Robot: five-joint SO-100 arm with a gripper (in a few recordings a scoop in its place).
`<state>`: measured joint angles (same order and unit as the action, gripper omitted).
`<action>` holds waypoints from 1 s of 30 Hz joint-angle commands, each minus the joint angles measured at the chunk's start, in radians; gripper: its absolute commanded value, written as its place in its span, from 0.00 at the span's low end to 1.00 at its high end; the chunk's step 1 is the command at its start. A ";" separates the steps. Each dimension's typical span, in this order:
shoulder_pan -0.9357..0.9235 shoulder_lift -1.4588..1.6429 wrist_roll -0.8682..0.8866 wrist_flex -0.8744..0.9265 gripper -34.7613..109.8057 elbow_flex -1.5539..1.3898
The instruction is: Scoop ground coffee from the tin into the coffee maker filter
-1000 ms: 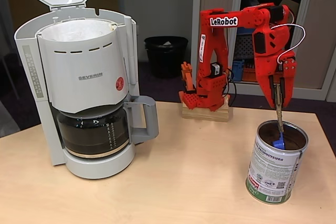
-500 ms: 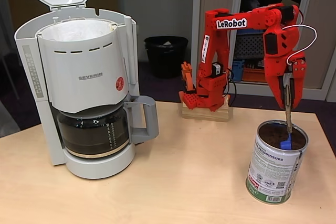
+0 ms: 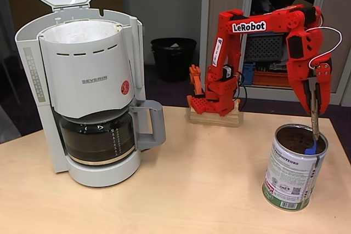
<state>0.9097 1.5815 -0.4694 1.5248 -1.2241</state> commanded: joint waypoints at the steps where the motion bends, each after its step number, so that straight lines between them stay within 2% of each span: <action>1: 0.025 0.025 0.040 -0.023 0.24 0.044; 8: -0.012 0.115 0.135 -0.104 0.24 -0.040; 15: -0.057 0.270 0.261 -0.282 0.24 -0.256; 30: -0.067 0.561 0.376 -0.502 0.24 -0.683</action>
<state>0.8468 2.0448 -0.1058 1.0508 -1.8408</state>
